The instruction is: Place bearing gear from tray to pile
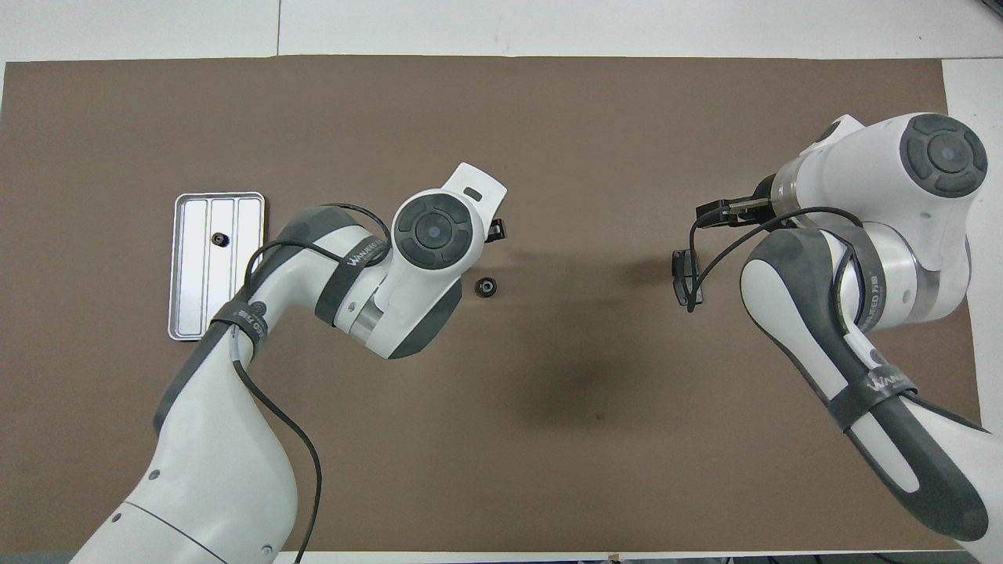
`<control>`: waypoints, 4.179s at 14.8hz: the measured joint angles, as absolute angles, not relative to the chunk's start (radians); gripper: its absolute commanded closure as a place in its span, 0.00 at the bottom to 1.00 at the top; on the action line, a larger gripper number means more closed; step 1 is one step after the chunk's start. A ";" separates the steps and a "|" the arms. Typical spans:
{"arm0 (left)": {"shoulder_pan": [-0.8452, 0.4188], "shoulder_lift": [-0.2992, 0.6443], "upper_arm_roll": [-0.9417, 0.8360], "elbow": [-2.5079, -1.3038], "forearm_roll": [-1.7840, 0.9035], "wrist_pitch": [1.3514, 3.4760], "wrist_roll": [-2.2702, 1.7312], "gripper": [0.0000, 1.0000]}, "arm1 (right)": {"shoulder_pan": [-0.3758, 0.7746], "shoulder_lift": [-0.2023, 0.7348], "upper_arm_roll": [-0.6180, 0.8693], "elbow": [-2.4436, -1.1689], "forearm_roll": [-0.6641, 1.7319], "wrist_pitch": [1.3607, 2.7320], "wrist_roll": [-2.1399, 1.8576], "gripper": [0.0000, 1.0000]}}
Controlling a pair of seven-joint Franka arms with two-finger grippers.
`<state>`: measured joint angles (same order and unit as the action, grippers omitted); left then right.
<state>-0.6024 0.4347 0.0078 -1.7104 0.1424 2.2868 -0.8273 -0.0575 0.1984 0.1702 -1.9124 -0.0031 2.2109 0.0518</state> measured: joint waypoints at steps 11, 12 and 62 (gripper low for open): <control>-0.237 0.370 0.007 -1.687 0.101 2.133 -0.284 0.00 | 0.167 0.198 0.177 -1.907 -0.003 2.207 0.471 0.00; -0.205 0.369 0.007 -1.688 0.090 2.120 -0.230 0.00 | 0.202 0.199 0.177 -1.908 -0.003 2.205 0.511 0.00; -0.007 0.297 0.000 -1.977 -0.013 2.360 0.057 0.03 | 0.507 0.596 0.170 -1.609 -0.184 2.244 1.060 1.00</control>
<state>-0.0068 0.2969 -0.0001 -1.9770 -0.0127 2.3599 0.0569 0.5068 0.5959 0.1702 -1.6095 -0.1843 2.2444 1.0596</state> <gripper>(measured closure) 0.000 0.652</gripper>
